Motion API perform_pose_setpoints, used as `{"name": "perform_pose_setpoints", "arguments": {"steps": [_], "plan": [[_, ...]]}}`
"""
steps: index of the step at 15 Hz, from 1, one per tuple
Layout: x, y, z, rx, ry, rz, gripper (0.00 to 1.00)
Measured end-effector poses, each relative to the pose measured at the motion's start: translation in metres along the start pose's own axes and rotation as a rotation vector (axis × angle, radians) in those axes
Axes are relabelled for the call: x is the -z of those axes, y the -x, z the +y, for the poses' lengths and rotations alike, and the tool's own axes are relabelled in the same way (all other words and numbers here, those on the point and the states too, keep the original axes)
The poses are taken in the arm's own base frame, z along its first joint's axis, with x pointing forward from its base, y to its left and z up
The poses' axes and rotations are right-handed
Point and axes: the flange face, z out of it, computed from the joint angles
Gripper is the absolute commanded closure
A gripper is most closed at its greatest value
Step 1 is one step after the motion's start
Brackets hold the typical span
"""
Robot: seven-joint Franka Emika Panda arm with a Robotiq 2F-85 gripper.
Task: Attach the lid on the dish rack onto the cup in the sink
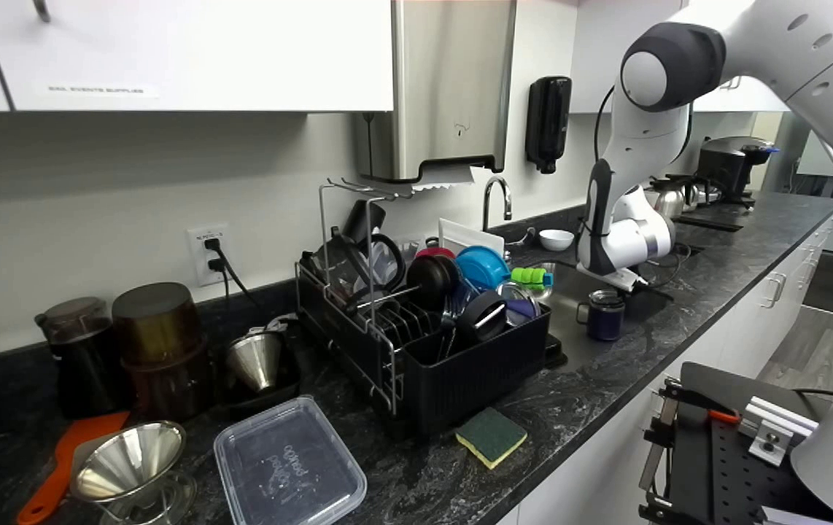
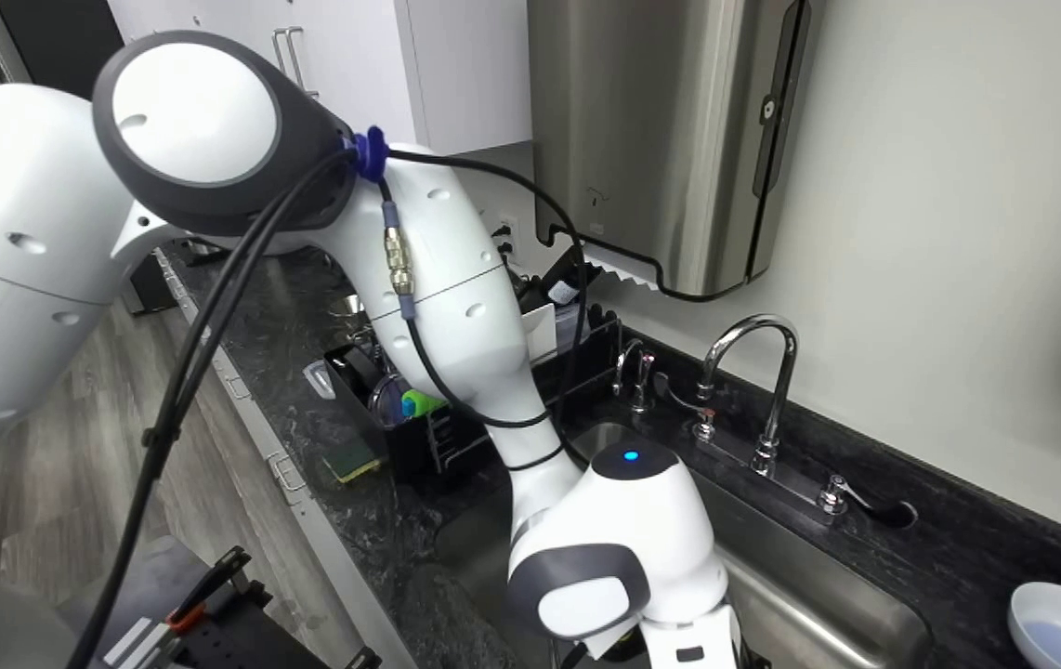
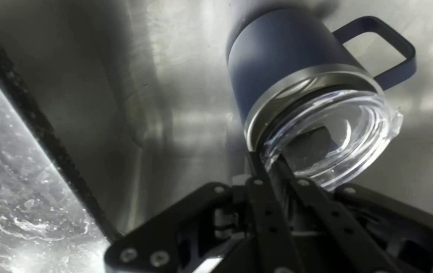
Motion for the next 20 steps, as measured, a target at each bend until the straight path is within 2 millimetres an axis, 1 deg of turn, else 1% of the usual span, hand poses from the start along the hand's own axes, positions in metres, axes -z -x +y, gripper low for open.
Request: {"name": "perform_pose_setpoints", "arguments": {"steps": [9, 10, 11, 12, 20], "plan": [[-0.0063, 0.0046, 0.0008, 0.012, 0.009, 0.001, 0.98], [-0.0066, 0.0048, 0.0008, 0.012, 0.01, 0.001, 0.66], [-0.0067, 0.0048, 0.0008, 0.012, 0.01, 0.001, 0.65], [-0.0067, 0.0049, 0.0008, 0.013, 0.01, 0.001, 0.6], [-0.0097, 0.0073, 0.0026, 0.019, 0.017, 0.002, 0.03]]}}
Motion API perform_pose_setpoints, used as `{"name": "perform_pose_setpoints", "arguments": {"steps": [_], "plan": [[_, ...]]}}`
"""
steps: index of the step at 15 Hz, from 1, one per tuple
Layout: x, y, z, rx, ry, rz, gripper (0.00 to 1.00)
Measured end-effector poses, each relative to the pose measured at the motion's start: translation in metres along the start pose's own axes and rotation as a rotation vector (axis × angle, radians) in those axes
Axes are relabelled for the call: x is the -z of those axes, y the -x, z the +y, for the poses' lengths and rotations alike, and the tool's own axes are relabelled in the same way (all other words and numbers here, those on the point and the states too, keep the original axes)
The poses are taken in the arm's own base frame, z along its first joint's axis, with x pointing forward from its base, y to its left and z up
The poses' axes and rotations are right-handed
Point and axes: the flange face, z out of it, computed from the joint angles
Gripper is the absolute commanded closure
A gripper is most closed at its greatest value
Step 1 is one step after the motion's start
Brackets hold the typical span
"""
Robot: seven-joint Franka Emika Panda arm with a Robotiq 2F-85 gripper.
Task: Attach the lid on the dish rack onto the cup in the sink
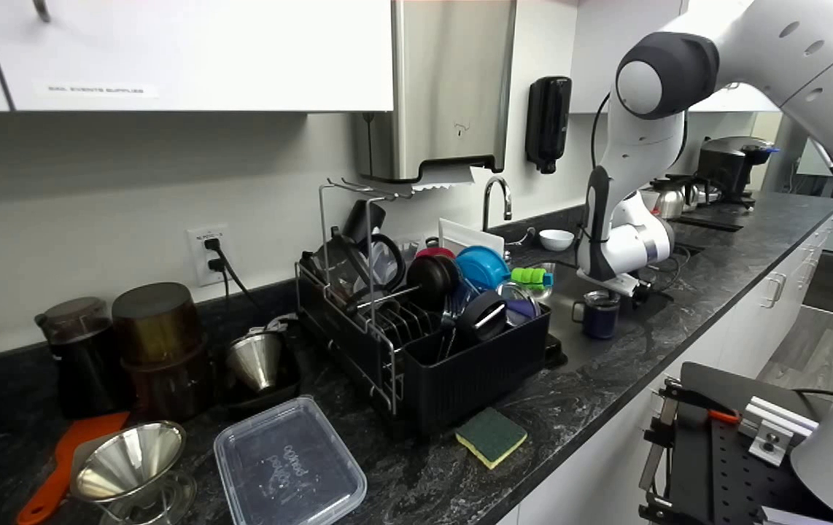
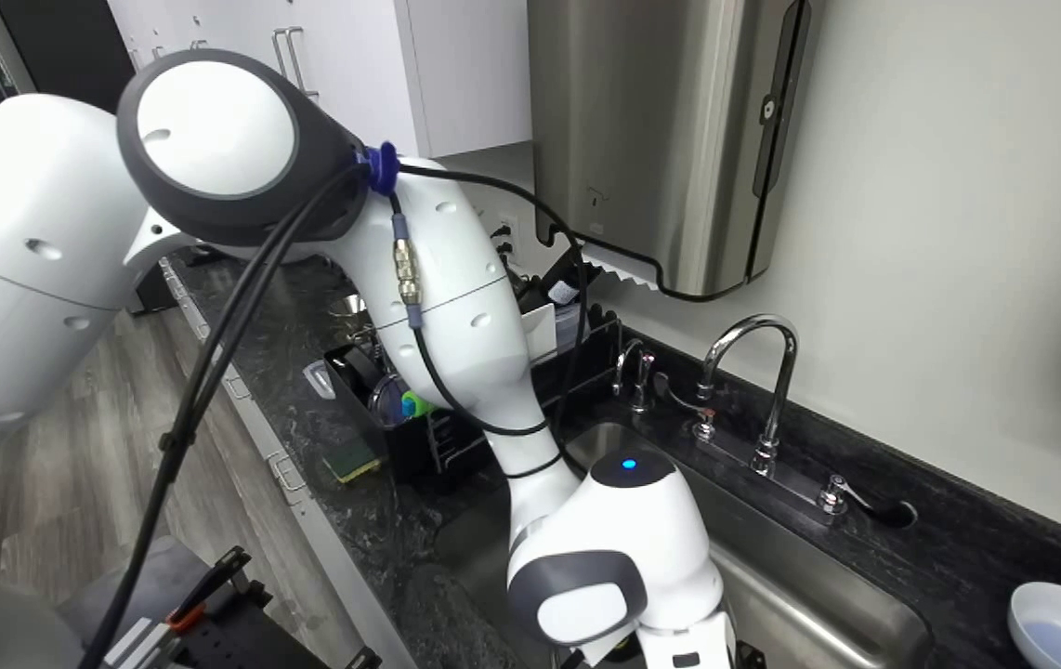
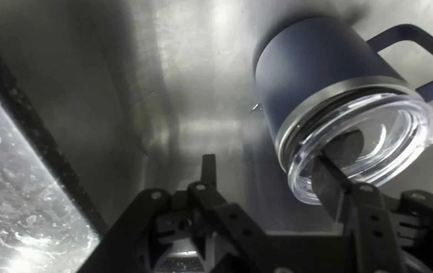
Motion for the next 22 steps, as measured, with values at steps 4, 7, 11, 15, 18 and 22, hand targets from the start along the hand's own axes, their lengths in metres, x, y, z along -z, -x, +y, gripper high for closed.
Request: {"name": "perform_pose_setpoints", "arguments": {"steps": [4, 7, 11, 15, 18, 22], "plan": [[0.003, 0.003, -0.003, 0.008, -0.012, 0.006, 0.0], [0.004, 0.004, -0.005, 0.011, -0.024, 0.013, 0.0], [0.011, -0.001, -0.006, 0.027, -0.052, 0.03, 0.0], [0.03, -0.007, -0.01, 0.067, -0.083, 0.032, 0.0], [0.045, -0.007, -0.016, 0.102, -0.1, 0.025, 0.0], [0.059, -0.005, -0.032, 0.139, -0.087, -0.002, 0.42]]}}
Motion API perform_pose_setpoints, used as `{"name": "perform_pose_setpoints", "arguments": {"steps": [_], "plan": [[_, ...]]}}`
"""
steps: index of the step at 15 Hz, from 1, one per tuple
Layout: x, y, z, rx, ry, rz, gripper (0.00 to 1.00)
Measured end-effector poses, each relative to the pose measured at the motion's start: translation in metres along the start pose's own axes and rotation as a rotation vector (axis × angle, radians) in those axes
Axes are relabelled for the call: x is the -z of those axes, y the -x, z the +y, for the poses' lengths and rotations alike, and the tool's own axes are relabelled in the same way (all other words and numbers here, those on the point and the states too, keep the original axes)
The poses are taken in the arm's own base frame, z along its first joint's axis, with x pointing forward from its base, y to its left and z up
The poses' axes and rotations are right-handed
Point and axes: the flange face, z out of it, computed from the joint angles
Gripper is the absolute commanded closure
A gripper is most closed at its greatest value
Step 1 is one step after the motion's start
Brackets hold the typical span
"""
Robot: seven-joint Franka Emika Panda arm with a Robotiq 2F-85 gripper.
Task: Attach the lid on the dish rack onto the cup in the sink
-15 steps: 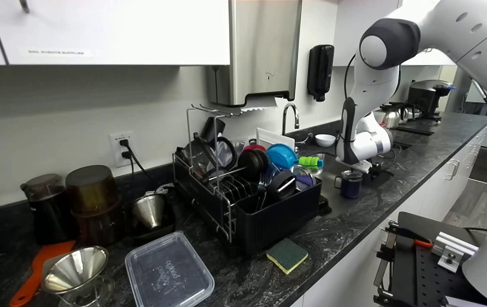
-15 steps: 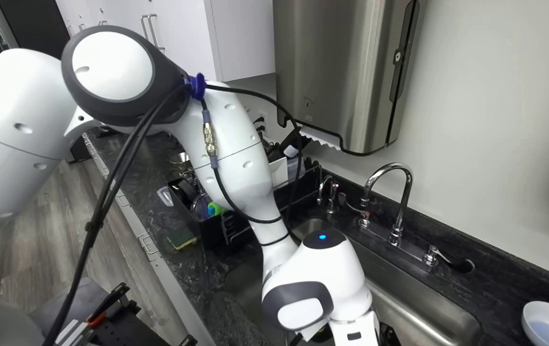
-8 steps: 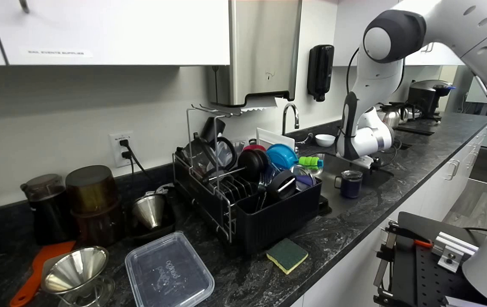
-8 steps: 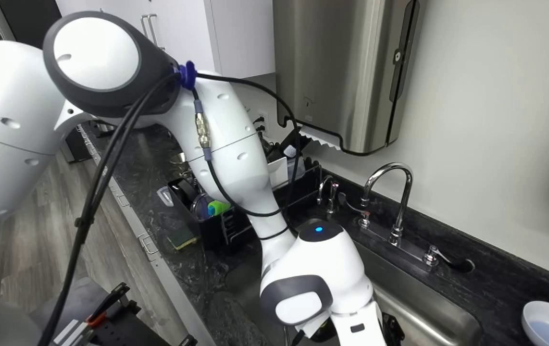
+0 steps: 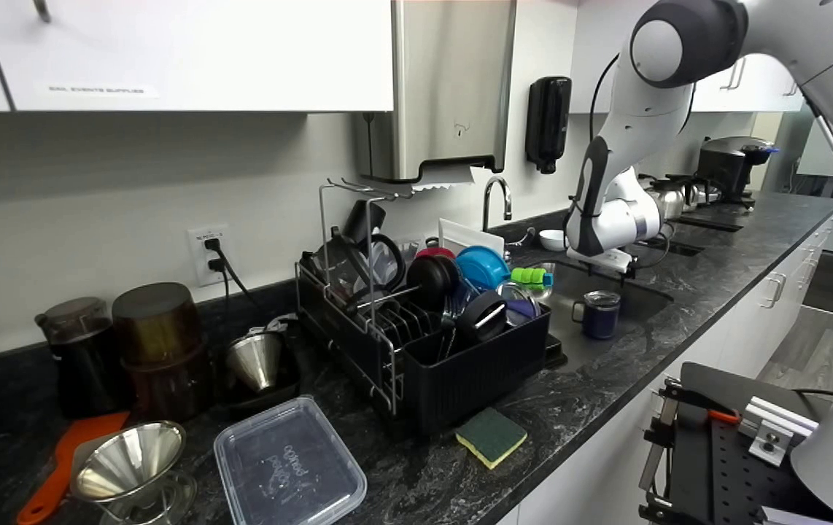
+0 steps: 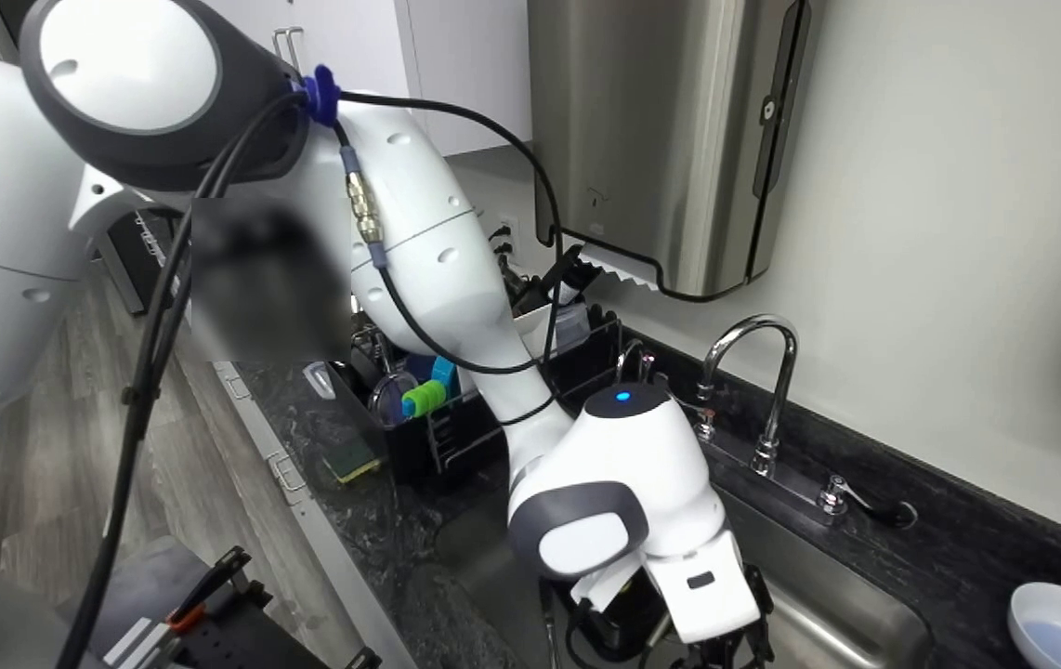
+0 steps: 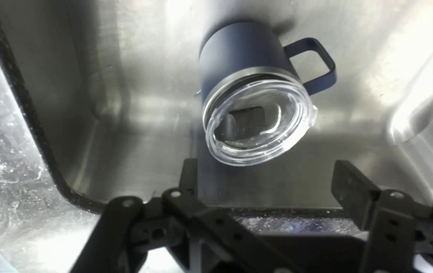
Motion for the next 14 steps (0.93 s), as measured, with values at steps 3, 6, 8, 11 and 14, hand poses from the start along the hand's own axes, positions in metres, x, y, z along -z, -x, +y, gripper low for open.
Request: {"name": "perform_pose_setpoints", "arguments": {"steps": [3, 6, 8, 11, 14], "plan": [[0.007, -0.003, -0.013, 0.013, 0.006, -0.007, 0.62], [0.009, -0.007, -0.02, 0.021, 0.011, -0.012, 0.83], [0.008, -0.009, -0.021, 0.023, 0.014, -0.008, 0.98], [0.006, -0.014, -0.02, 0.018, 0.027, -0.013, 1.0], [0.001, -0.016, -0.016, 0.014, 0.046, -0.021, 1.0]]}}
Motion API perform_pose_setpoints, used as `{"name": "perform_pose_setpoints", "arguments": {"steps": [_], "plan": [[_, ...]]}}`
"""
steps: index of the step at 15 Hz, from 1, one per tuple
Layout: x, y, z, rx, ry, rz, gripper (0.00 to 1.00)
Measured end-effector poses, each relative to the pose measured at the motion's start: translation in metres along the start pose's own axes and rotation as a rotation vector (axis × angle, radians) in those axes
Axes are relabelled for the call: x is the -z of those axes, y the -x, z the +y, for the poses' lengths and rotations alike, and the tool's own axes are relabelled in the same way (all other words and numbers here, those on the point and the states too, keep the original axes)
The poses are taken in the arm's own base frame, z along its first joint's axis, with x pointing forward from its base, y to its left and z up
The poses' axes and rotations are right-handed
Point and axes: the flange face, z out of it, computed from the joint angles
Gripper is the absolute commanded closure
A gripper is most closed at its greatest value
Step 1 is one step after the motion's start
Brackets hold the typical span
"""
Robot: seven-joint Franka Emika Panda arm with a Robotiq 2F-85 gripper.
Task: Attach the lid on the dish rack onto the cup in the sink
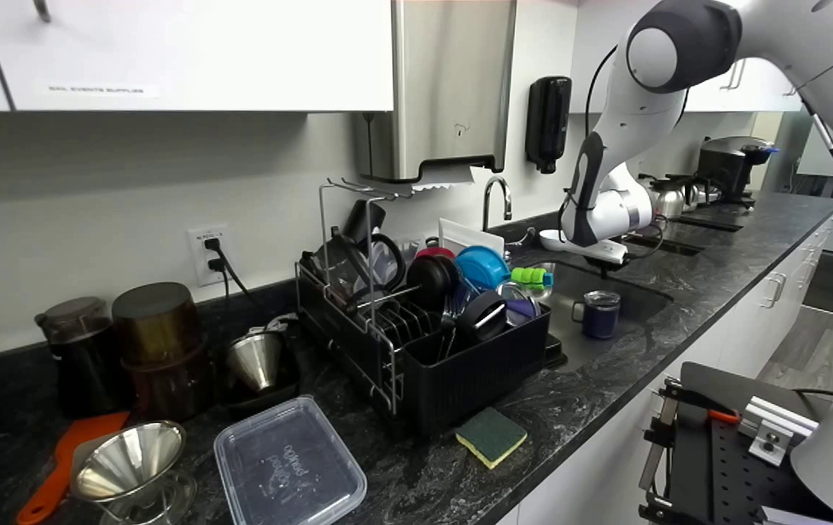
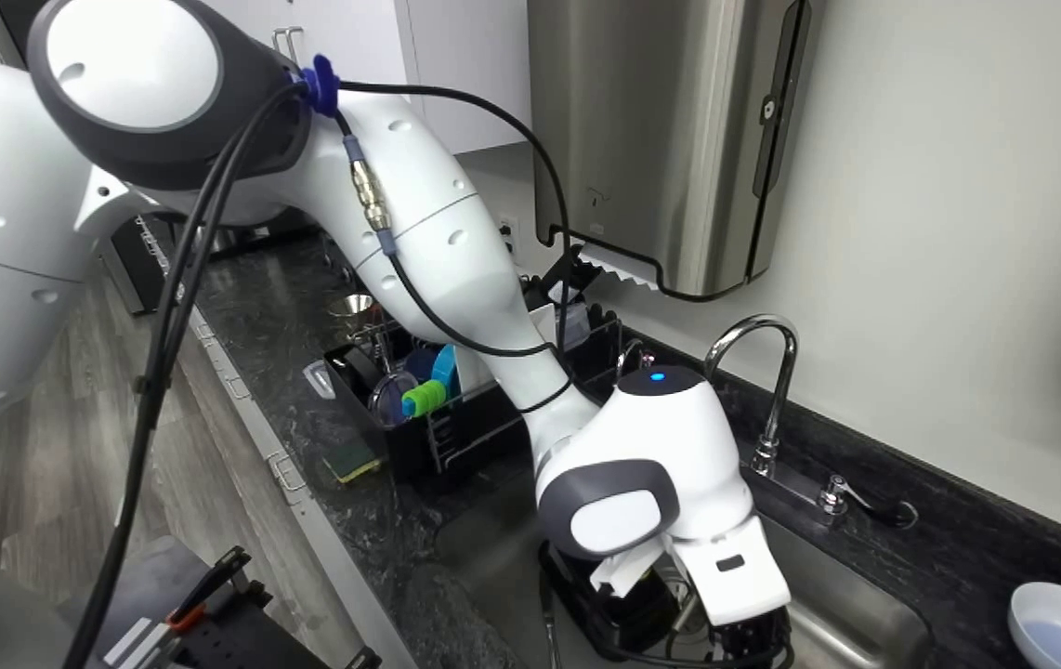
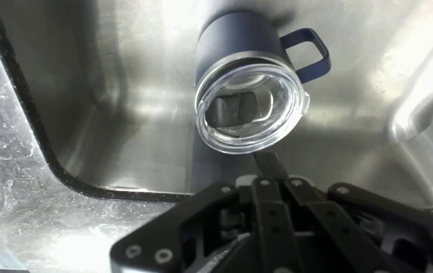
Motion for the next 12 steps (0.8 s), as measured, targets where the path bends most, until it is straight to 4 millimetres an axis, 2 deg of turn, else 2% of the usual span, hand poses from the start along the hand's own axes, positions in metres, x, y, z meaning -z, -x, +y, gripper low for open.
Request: {"name": "perform_pose_setpoints", "arguments": {"steps": [6, 12], "plan": [[-0.02, 0.0, 0.007, 0.008, 0.058, -0.015, 1.0], [-0.03, 0.002, 0.007, 0.017, 0.086, -0.025, 1.0]]}}
